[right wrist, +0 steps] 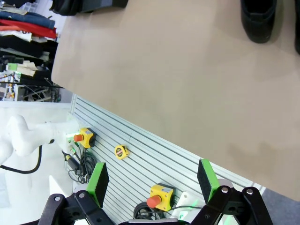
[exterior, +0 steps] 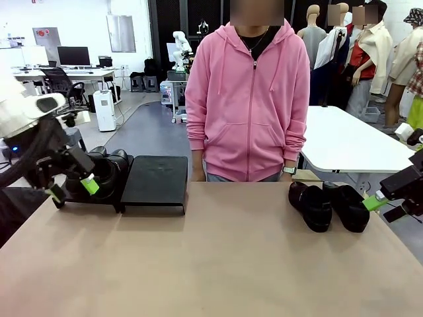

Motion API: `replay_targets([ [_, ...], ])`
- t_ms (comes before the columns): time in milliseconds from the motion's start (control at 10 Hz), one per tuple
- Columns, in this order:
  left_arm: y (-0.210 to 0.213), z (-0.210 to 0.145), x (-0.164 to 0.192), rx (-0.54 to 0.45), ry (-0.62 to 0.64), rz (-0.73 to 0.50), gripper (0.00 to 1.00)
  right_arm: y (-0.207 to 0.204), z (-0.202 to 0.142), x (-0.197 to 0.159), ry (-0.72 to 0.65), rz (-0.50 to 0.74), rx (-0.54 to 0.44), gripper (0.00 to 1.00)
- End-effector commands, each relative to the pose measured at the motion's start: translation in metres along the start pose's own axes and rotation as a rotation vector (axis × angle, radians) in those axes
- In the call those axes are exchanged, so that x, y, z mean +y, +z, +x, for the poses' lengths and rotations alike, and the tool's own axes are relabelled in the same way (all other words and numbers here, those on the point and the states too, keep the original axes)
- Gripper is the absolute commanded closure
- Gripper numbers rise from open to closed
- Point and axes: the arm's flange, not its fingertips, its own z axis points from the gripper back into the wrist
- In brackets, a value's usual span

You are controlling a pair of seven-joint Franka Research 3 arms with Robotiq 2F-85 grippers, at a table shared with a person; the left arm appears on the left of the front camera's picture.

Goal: Organize the shoes by placing them on the stand.
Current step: Place the Shoe from the middle of the table onto the Shoes Stand.

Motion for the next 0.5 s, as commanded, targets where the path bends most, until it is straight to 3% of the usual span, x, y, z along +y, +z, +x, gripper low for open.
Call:
replay_targets([
  [0, -0.02, 0.0, 0.029, -0.063, 0.083, -0.187, 0.0, 0.001, 0.002, -0.001, 0.023, 0.028, -0.016, 0.0],
  [200, -0.042, 0.01, 0.044, -0.201, 0.144, -0.355, 0.0, 0.001, 0.002, -0.001, 0.023, 0.028, -0.016, 0.0],
  [400, -0.057, 0.024, 0.05, -0.154, 0.1, -0.386, 0.0, 0.001, 0.002, -0.001, 0.023, 0.028, -0.016, 0.0],
])
